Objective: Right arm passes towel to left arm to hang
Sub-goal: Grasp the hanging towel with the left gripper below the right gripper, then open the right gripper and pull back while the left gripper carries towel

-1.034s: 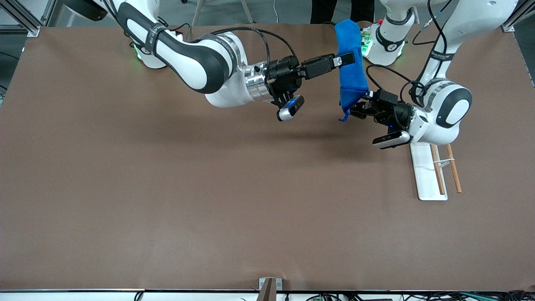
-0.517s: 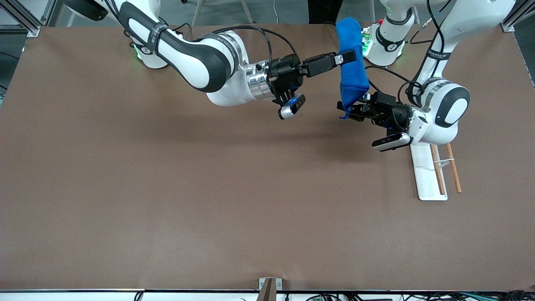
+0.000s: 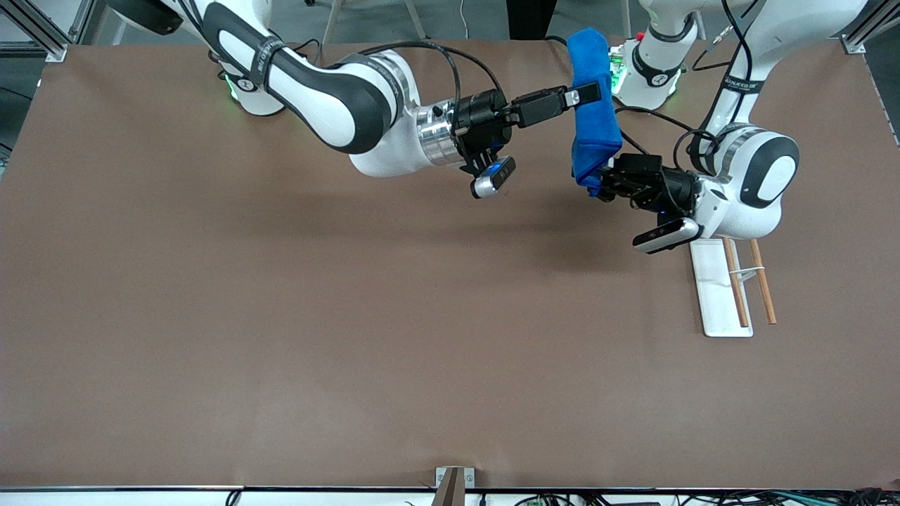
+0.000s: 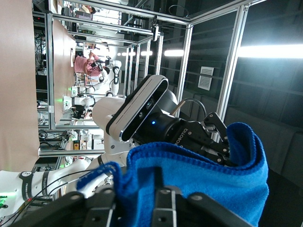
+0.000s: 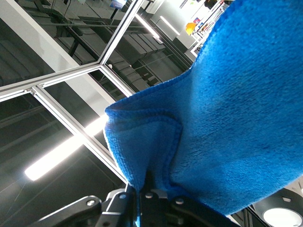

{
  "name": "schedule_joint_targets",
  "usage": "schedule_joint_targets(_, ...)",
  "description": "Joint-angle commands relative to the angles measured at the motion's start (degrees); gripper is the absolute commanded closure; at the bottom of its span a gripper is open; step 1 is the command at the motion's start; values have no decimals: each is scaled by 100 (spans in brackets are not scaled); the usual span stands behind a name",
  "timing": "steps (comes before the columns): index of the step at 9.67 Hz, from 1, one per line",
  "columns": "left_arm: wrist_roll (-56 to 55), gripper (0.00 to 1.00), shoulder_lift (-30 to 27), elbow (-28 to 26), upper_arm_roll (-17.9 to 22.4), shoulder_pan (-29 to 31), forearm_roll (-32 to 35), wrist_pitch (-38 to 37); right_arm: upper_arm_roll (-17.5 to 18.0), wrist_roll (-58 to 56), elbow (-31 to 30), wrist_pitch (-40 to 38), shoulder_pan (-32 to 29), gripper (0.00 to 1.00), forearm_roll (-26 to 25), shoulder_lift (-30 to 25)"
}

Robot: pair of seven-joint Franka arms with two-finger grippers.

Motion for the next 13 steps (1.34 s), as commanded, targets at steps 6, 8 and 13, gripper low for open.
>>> schedule_joint_targets(6, 129, 100, -1, 323, 48, 45, 1160, 216, 46, -174, -148, 782, -156, 71, -702, -130)
schedule_joint_targets(8, 94, 100, 60, 552, 66, 45, 1494, 303, 37, -86, -323, 888, -471, 0, -1600, -148)
schedule_joint_targets(13, -362, 100, 183, 1544, 382, 36, 3312, 961, -609, 2249, -509, -75, -1458, 0, -6045, -577)
